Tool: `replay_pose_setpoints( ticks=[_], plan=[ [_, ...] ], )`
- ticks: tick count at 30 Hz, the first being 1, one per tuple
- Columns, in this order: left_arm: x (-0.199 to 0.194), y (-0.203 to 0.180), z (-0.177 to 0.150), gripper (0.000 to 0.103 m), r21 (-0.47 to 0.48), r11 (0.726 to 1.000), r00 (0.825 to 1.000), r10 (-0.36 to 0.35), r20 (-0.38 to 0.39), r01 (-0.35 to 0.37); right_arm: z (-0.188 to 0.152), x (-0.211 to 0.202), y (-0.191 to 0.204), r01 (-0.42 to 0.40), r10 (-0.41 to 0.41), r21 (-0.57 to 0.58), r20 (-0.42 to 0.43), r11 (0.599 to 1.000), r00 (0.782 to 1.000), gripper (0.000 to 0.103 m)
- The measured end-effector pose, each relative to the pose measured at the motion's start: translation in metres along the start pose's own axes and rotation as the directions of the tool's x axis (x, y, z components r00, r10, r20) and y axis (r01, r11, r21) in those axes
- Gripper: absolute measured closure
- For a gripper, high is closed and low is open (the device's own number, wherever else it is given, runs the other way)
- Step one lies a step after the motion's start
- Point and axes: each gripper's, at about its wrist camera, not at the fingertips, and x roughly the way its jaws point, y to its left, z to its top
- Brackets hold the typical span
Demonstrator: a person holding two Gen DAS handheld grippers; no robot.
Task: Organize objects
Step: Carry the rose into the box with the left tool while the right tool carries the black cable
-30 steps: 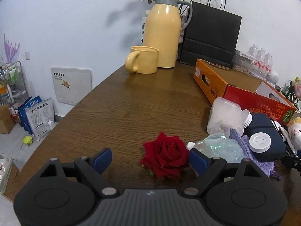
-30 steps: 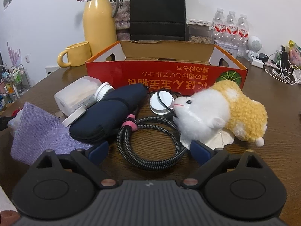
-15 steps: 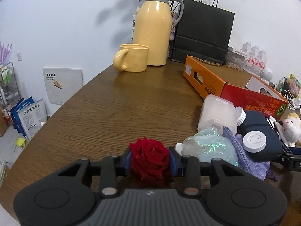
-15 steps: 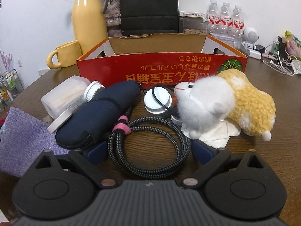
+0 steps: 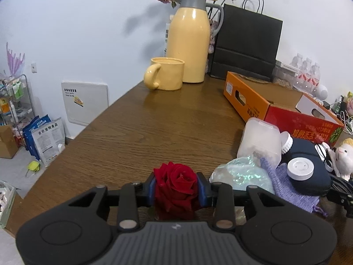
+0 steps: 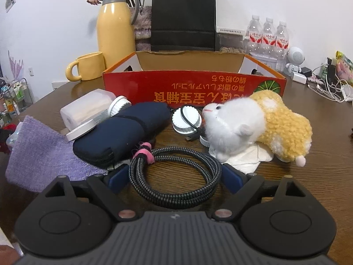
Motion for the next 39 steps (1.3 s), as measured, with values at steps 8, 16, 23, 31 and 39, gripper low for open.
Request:
replay_pose_setpoints(
  ticks=[8,16,23,31,39],
  plan=[
    [-0.025,-0.002,0.004,0.069,0.001,1.000,0.998,0.030,0.049,-0.030,-0.004,-0.026,-0.002,-0.022,0.023,-0.016,0.063,1.000,0.998,0.015],
    [-0.055,-0.013,0.008,0.069,0.010,0.999,0.994,0.029,0.106,-0.030,-0.007,-0.053,-0.007,-0.033,0.036,-0.021,0.124,0.999,0.992,0.015],
    [-0.069,-0.033,0.014,0.069,0.029,0.999,0.991,0.014,0.134,-0.018,-0.006,-0.069,-0.017,-0.030,0.033,-0.020,0.174,0.999,0.984,0.015],
    [-0.065,-0.070,0.033,0.069,0.044,0.999,0.990,-0.021,0.143,0.014,0.010,-0.074,-0.038,-0.029,0.034,-0.026,0.234,0.999,0.972,0.015],
    [-0.041,-0.120,0.063,0.068,0.055,0.997,0.989,-0.062,0.134,0.055,0.043,-0.060,-0.062,-0.041,0.052,-0.045,0.280,0.998,0.959,0.015]
  ],
)
